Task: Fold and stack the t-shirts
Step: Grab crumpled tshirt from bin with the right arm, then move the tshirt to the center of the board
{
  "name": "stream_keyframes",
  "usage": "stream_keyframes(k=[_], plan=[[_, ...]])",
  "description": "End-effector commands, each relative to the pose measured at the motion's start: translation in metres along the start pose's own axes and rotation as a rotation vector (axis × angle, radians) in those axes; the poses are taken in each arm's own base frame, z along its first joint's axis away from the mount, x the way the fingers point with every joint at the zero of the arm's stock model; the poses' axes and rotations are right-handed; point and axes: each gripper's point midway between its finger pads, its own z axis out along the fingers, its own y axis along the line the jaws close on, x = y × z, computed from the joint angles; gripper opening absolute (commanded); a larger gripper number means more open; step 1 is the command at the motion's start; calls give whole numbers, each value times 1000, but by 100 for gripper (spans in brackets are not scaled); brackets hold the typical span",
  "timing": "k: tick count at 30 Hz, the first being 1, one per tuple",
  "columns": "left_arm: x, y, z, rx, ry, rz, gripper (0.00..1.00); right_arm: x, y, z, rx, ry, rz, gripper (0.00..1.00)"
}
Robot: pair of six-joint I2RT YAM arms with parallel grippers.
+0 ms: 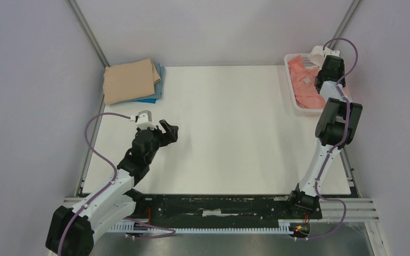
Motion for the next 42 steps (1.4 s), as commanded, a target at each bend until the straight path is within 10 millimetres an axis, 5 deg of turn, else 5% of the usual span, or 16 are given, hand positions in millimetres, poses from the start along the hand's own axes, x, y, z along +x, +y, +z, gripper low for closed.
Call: stream_keyframes(k=[1, 4, 8, 10, 13, 21, 30, 35, 37, 42], plan=[[-23, -7, 1, -4, -56, -13, 86, -23, -16, 1, 56, -60, 47, 35], [-23, -4, 0, -25, -52, -8, 86, -21, -22, 1, 86, -55, 40, 30], [-24, -4, -1, -24, -56, -6, 86, -20, -32, 0, 113, -50, 31, 10], [-25, -3, -3, -27, -57, -6, 86, -25, -45, -8, 142, -60, 24, 0], [-26, -3, -5, -23, -66, -13, 86, -42, -73, -32, 192, -120, 85, 0], [-27, -3, -9, -21, -70, -23, 86, -124, -173, -137, 251, -435, 436, 0], [-32, 3, -14, -39, -105, -29, 86, -213, -233, -282, 92, -851, 666, 0], [-35, 2, -18, -28, -120, -34, 86, -270, -224, -371, -301, -1130, 748, 0], [-35, 0, -20, -17, -123, -35, 86, -287, -203, -405, -487, -1180, 726, 0], [-37, 0, -24, -14, -128, -45, 86, -291, -147, -488, -789, -1243, 646, 0]])
